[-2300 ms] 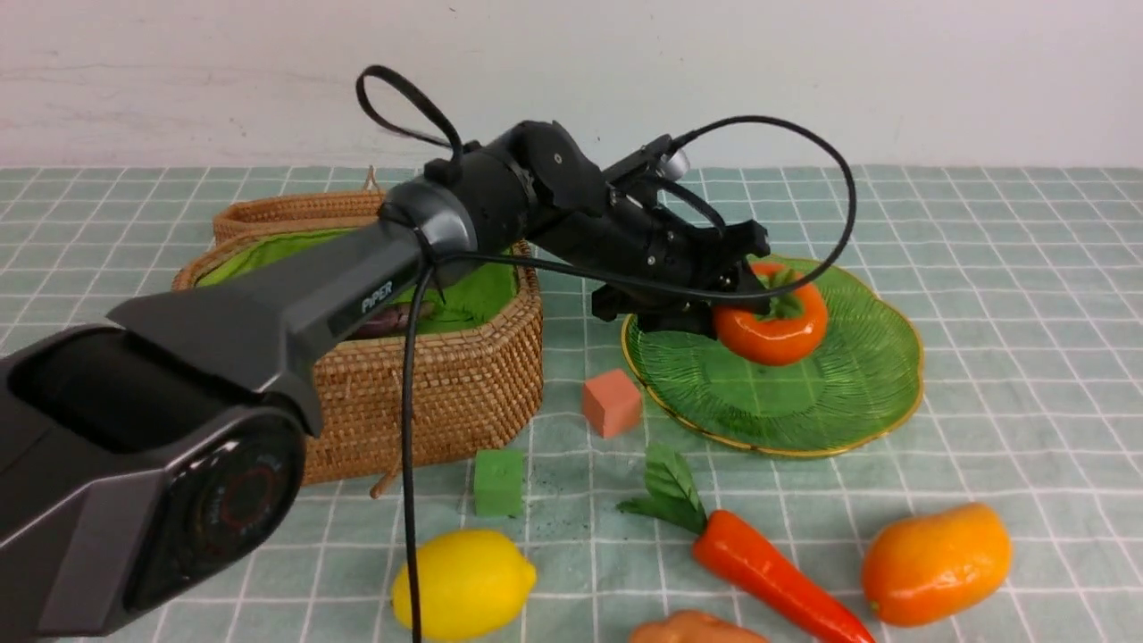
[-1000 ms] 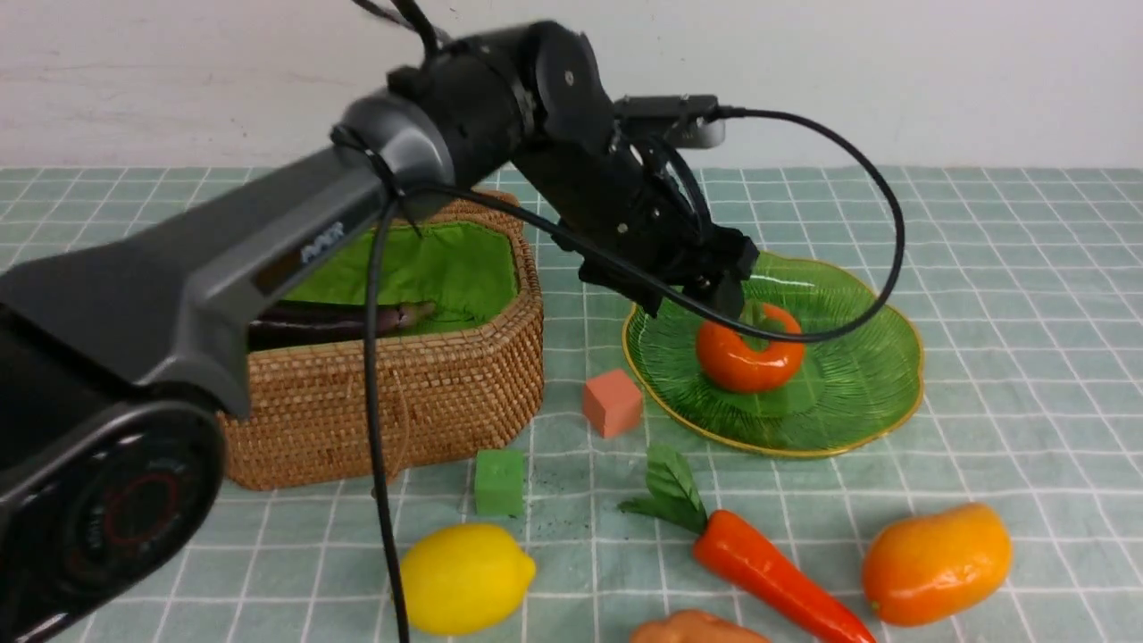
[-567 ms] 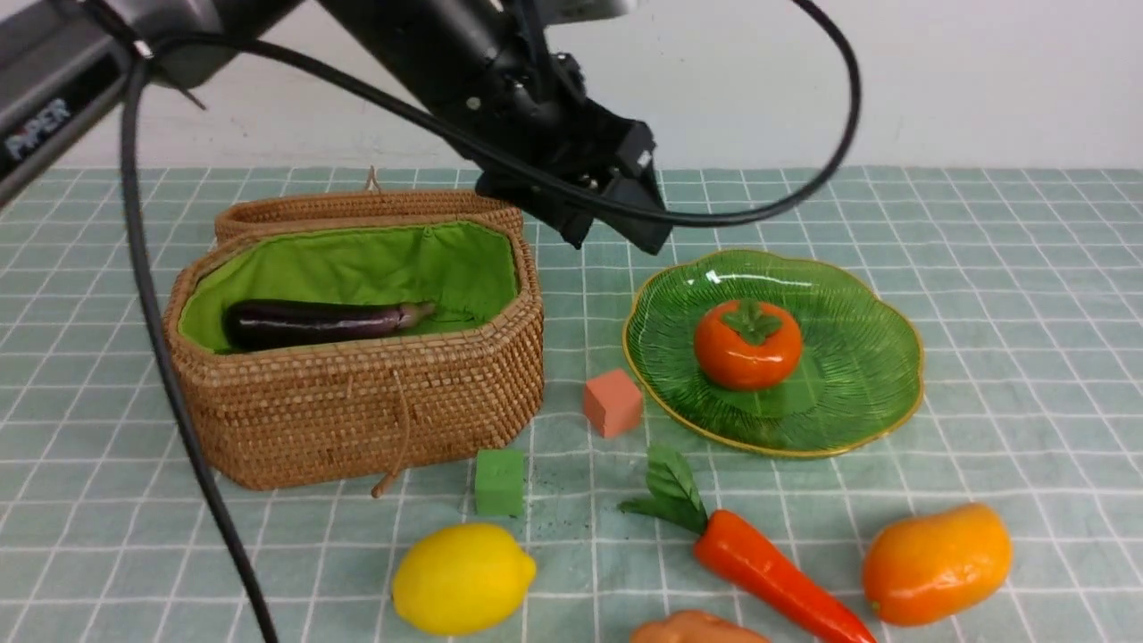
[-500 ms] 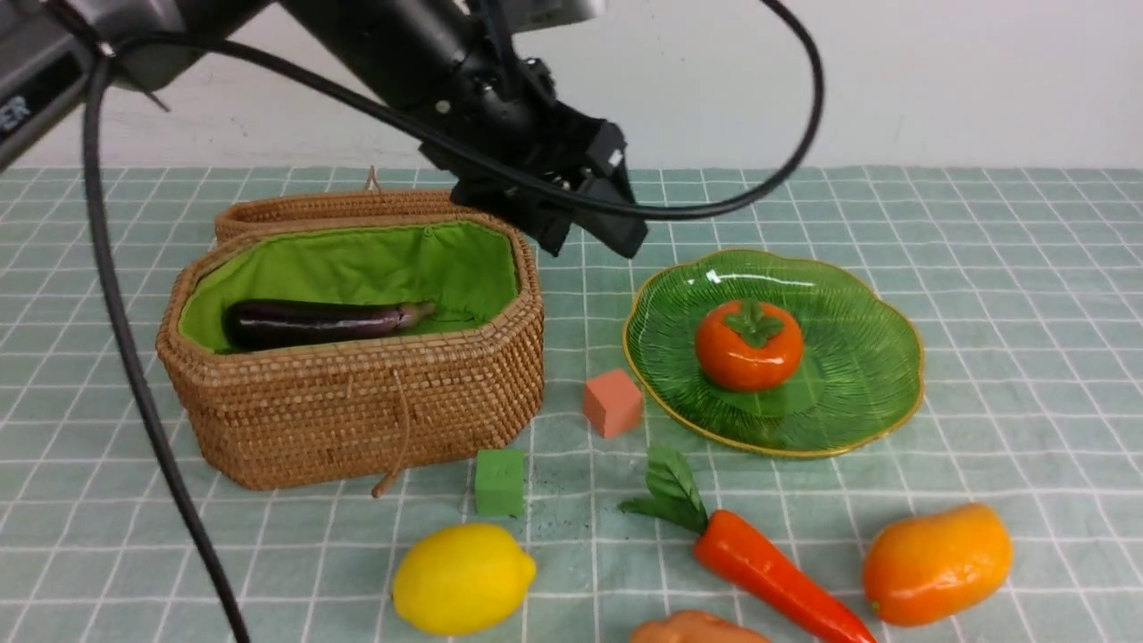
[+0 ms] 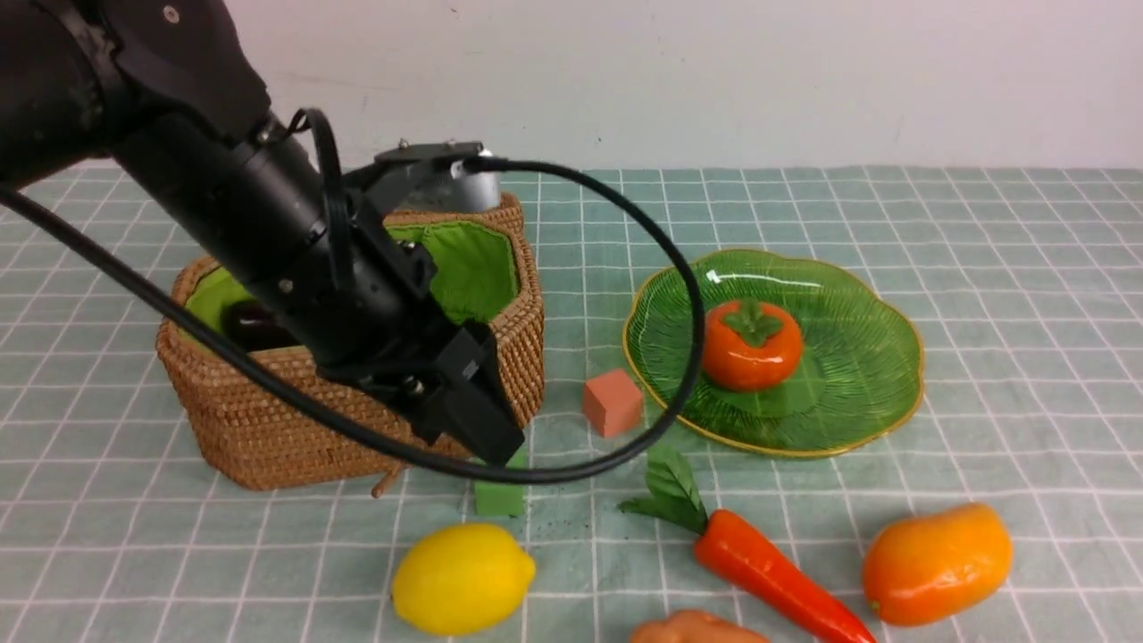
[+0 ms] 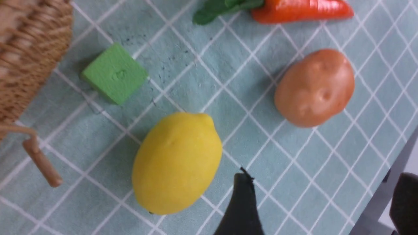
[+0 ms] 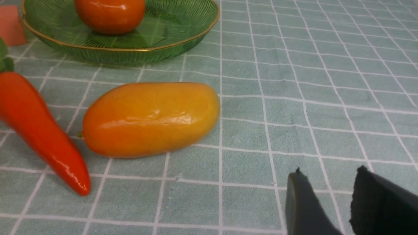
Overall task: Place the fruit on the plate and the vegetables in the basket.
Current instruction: Grab a lemon with your left arm and place it on the plate on the right, then use the right arm to grab a mango and put it into the right plate
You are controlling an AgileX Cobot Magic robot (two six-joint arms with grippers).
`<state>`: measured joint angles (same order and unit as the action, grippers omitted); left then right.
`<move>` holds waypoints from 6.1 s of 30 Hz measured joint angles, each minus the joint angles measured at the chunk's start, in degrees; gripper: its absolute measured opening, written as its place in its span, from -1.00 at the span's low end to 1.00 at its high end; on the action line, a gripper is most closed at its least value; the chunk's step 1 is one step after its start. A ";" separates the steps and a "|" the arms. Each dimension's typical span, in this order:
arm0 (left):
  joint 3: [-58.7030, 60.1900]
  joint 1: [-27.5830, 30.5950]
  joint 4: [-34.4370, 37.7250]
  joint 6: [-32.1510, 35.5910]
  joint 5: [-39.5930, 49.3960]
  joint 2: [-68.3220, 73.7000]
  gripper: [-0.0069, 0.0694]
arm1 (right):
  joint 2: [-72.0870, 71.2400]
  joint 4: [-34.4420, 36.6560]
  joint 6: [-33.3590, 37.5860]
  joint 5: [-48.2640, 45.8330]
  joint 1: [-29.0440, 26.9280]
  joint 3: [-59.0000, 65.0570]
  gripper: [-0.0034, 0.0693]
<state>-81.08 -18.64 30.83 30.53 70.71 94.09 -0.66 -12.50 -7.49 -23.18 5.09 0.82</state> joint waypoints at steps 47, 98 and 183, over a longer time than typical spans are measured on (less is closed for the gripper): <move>6.88 -11.99 -23.27 -3.51 -9.99 12.97 0.72 | 0.00 0.05 0.00 0.00 0.00 0.00 -0.25; -30.66 -25.25 -35.24 -33.30 -40.50 38.35 0.89 | 0.00 0.05 0.00 0.00 0.00 0.00 -0.25; 12.09 -25.27 -36.93 -57.17 0.03 -55.18 -0.85 | 0.00 0.05 0.00 0.00 0.00 0.00 -0.24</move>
<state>-69.00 -43.90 -6.10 -26.64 70.74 38.91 -0.66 -12.44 -7.49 -23.18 5.09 0.82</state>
